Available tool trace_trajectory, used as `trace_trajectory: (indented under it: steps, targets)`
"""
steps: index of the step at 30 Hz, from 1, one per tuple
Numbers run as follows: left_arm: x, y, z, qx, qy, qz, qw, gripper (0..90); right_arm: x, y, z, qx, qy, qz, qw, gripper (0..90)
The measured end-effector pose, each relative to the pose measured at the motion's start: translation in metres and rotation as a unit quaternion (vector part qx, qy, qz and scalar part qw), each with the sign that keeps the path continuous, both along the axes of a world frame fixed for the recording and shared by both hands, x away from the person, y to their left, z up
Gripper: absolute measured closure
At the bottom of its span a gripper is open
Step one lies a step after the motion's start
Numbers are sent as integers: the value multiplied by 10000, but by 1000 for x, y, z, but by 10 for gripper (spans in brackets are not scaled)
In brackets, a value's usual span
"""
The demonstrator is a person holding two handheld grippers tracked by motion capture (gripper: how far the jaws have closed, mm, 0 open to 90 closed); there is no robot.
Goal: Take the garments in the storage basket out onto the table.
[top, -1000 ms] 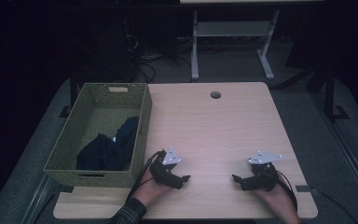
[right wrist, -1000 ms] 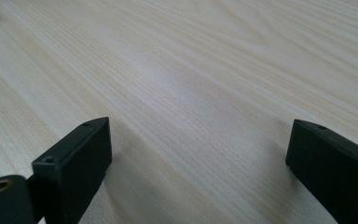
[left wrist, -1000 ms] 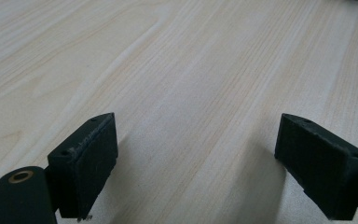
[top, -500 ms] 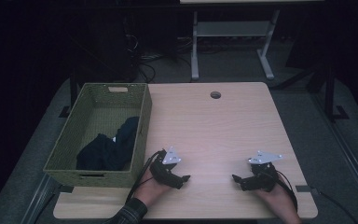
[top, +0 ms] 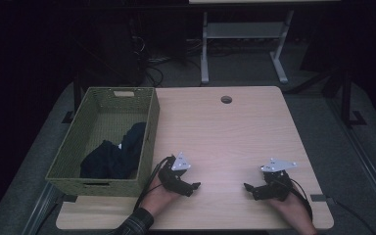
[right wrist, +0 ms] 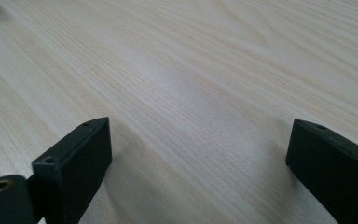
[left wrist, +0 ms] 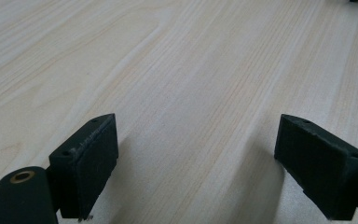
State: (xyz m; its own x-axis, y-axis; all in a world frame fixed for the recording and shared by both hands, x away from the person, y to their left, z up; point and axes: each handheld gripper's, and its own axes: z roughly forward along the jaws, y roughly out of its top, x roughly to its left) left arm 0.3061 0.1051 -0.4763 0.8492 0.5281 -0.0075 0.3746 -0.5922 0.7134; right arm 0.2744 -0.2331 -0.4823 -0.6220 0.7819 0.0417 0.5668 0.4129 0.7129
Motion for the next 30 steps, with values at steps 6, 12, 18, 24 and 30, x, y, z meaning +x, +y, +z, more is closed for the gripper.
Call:
trace_trajectory:
  steps: [6, 12, 18, 24, 30]
  targets:
    - [1, 2, 4, -100, 9, 19, 9999, 130, -1, 0, 0, -14, -8, -4, 10000, 62]
    - [3, 3, 7, -258, 43, 32, 9997, 130, 0, 0, 0, -14, -7, -3, 10000, 62]
    - [4, 2, 12, -310, 27, -8, 9995, 131, 0, 0, 0, -9, -10, -4, 10000, 62]
    - [5, 2, 16, -252, -41, -23, 9997, 131, 0, 0, 0, -4, -14, -9, 10000, 62]
    - [7, 3, 18, -365, -6, 17, 9993, 131, -1, 0, 0, -4, -13, -10, 10000, 62]
